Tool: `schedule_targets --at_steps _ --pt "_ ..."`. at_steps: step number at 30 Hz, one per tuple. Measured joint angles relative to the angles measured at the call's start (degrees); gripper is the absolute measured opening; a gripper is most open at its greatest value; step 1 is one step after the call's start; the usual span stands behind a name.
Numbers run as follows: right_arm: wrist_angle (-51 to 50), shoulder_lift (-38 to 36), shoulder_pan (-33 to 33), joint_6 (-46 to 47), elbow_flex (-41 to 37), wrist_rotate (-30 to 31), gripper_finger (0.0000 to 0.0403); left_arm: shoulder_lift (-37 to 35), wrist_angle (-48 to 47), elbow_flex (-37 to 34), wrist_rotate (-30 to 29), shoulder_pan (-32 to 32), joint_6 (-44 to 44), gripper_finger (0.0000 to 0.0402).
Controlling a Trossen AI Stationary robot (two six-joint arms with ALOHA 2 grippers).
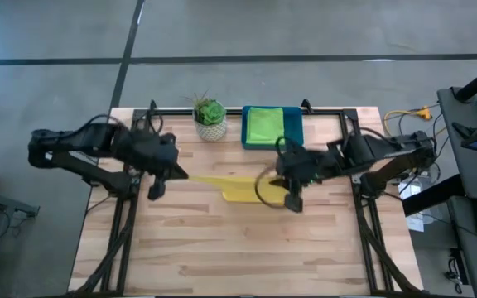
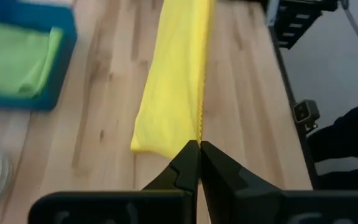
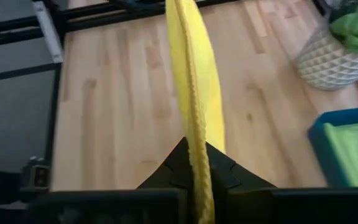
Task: Fold microfiber towels
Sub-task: Fold the yellow microfiber towel on top of the green microfiber towel into the dark blue bin
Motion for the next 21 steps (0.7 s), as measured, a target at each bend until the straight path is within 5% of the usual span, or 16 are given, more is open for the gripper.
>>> schedule_targets --at_steps 11,21 --pt "0.22 0.30 13.35 8.67 0.00 3.27 0.0009 10.20 12.31 5.03 -15.09 -23.95 -3.03 0.0000" --pt "4.46 0.37 28.50 17.30 -0.02 9.81 0.0009 24.31 14.11 14.50 -21.15 -35.31 -14.17 0.0000"
